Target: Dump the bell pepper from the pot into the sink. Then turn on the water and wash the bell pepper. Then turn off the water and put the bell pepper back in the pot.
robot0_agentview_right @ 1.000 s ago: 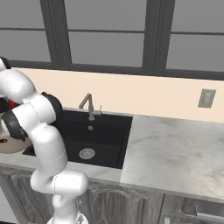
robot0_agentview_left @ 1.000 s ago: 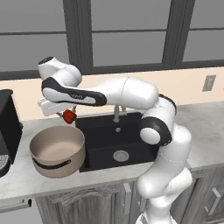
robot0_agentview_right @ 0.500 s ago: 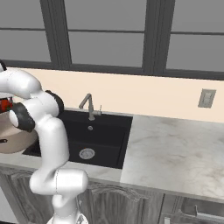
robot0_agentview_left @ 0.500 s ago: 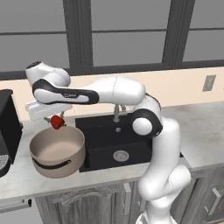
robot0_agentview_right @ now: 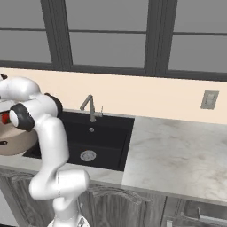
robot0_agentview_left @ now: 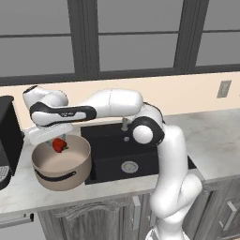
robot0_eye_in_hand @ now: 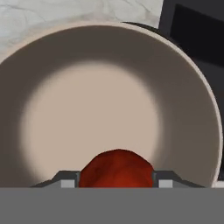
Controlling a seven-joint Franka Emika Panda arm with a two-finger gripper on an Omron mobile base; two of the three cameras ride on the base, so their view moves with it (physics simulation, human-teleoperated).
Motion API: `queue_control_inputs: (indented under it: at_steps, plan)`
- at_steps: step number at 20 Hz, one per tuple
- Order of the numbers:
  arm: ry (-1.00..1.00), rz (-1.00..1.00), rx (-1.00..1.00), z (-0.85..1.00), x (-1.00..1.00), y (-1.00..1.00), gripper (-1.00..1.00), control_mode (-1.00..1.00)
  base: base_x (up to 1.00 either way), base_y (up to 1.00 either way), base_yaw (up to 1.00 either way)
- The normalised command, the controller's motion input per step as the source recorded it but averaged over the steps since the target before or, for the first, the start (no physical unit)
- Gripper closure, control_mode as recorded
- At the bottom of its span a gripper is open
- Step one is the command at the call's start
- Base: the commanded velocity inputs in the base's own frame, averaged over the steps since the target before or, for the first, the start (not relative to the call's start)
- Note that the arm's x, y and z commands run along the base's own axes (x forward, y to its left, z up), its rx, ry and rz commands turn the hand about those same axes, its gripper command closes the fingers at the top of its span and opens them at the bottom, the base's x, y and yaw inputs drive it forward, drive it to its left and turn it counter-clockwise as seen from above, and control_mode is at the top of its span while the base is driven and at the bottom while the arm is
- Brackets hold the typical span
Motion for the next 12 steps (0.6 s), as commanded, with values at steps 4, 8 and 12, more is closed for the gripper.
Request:
queue_control_inputs:
  at_steps: [4, 8, 12]
  plan:
    - [0.0, 0.0, 0.06, -0.59, 0.0, 0.0, 1.0, -1.0, 0.0, 0.0, 0.0]
    - [0.0, 0.0, 0.1, -0.59, 0.0, -0.01, 1.0, -1.0, 0.0, 0.0, 0.0]
    - [0.0, 0.0, 0.09, -0.63, 0.0, -0.12, 1.0, -1.0, 0.0, 0.0, 0.0]
